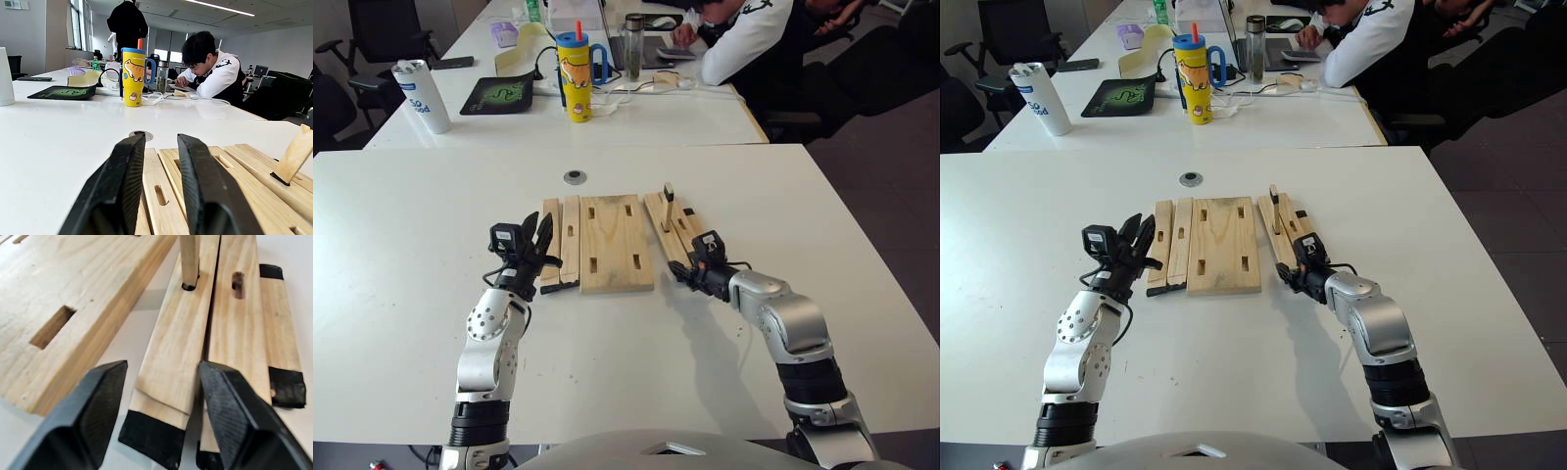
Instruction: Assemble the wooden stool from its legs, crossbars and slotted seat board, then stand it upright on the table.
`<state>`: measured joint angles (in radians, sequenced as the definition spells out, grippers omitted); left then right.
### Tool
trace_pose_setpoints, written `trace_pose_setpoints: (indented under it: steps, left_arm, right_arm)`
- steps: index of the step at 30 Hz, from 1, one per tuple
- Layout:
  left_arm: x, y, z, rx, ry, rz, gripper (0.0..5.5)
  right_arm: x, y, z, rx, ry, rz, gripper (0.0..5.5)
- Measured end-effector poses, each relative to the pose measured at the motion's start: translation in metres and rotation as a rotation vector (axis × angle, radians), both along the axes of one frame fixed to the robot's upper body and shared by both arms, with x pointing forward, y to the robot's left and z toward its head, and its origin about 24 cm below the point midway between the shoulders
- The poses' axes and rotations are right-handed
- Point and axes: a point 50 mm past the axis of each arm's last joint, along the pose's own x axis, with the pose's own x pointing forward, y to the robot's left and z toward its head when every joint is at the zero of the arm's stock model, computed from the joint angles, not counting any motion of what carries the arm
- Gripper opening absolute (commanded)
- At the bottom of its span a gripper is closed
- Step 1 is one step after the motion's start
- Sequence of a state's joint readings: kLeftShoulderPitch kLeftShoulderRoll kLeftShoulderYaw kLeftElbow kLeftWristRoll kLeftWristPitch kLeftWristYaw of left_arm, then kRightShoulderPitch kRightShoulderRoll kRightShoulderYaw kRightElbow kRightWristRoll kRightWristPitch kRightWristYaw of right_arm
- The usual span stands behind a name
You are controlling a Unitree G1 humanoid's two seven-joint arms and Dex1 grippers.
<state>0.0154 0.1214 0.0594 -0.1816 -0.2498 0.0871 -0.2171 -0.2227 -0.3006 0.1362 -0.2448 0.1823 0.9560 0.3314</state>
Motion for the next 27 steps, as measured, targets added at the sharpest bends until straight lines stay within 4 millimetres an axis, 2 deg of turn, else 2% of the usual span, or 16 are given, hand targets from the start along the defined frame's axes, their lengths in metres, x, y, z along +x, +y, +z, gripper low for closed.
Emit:
trace_pose_setpoints:
  steps: [9, 16, 22, 27]
  left_arm:
    - [0.0, -0.001, 0.0, 0.0, -0.001, -0.003, 1.24]
    - [0.0, -0.002, 0.0, 0.0, 0.0, -0.009, 1.24]
    - [0.0, -0.003, 0.0, 0.001, 0.0, -0.013, 1.24]
    - [0.001, -0.003, 0.002, 0.003, -0.006, -0.016, 1.24]
  right_arm:
    - [0.01, 0.0, -0.01, -0.081, 0.027, -0.037, 2.73]
    - [0.02, 0.006, -0.016, -0.068, 0.023, -0.071, 2.73]
    - [0.026, 0.01, -0.018, -0.07, -0.002, -0.095, 2.07]
    - [0.028, 0.011, -0.019, -0.027, -0.003, -0.113, 2.07]
